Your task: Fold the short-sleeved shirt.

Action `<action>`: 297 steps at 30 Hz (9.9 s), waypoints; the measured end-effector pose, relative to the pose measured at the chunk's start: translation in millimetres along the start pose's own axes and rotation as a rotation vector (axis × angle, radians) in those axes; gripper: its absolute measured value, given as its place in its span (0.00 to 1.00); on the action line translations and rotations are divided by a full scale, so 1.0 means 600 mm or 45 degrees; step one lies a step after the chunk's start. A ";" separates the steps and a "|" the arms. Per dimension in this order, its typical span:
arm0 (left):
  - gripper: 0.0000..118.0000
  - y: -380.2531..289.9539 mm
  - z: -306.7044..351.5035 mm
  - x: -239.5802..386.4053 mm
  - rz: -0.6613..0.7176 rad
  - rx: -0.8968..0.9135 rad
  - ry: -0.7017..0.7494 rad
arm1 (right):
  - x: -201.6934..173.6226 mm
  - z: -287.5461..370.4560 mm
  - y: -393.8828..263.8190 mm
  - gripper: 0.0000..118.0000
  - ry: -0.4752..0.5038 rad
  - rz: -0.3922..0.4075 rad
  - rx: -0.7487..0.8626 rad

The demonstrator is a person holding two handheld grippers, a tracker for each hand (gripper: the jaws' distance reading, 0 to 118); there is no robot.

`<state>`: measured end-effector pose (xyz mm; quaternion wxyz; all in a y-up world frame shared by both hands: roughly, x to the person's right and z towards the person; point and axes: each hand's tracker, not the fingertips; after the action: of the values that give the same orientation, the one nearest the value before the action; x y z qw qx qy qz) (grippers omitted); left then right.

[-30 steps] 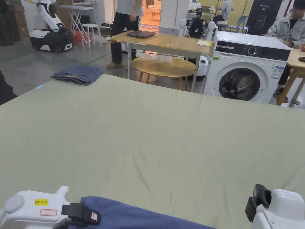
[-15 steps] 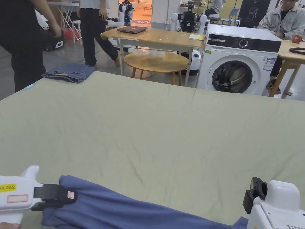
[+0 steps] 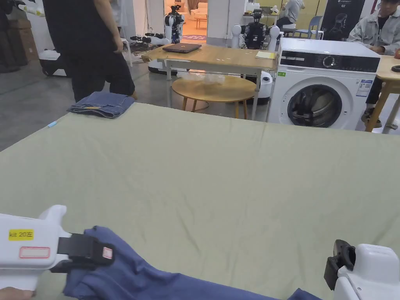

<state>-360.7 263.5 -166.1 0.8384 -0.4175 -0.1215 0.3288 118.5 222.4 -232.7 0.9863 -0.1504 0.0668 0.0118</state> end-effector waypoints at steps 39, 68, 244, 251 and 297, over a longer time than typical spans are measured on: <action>0.11 -0.076 -0.294 0.053 -0.036 -0.239 0.159 | 0.043 0.023 -0.028 0.00 -0.058 -0.001 -0.069; 0.41 -0.091 -0.238 0.013 -0.071 -0.196 -0.180 | 0.043 0.026 -0.033 0.00 -0.044 0.003 -0.067; 0.25 -0.112 -0.401 -0.069 0.079 -0.485 -0.522 | -0.073 -0.024 -0.203 0.00 0.121 0.059 -0.501; 0.19 -0.127 -0.382 -0.081 0.112 -0.401 -0.585 | -0.076 -0.022 -0.204 0.00 0.127 0.082 -0.489; 0.51 0.216 0.205 -0.416 0.138 -0.216 0.811 | -0.072 -0.041 -0.085 0.00 0.079 0.088 -0.287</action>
<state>-666.4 233.5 -173.0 0.7777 -0.5735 0.1422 0.2145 74.6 166.5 -235.1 0.9596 -0.2581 0.1006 0.0487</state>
